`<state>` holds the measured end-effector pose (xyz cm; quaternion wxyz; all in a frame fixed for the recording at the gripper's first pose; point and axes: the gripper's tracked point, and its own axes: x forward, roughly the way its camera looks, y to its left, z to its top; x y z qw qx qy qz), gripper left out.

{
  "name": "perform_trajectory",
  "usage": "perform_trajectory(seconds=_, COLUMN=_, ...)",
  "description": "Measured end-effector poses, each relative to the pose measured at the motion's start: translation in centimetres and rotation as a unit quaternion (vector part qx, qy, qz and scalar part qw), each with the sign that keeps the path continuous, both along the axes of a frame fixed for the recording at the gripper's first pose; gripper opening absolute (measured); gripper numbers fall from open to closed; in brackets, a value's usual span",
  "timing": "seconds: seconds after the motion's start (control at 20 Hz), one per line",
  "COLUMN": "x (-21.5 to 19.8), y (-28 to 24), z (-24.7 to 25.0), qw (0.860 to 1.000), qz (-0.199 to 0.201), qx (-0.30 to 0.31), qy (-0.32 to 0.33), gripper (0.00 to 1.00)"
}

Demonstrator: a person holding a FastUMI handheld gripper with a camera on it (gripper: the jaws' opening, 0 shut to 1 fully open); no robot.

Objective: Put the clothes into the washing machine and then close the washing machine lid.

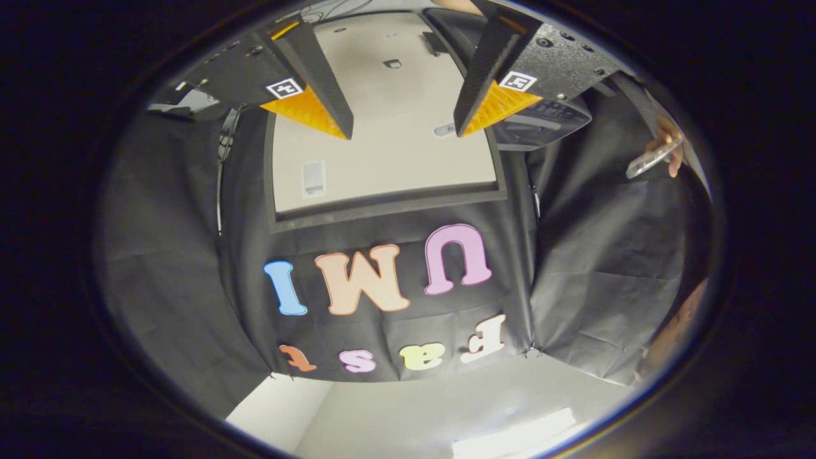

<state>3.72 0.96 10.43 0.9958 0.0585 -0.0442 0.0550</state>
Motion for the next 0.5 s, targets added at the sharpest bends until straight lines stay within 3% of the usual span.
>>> perform_trajectory(seconds=0.25, x=-1.4, y=0.2, z=-5.3, qw=1.0, qz=0.007, qx=0.003, qy=0.022, gripper=0.96)
perform_trajectory(seconds=0.5, x=-2.1, y=-1.1, z=-8.1, qw=0.999, qz=-0.022, qx=0.015, qy=0.03, gripper=0.96)
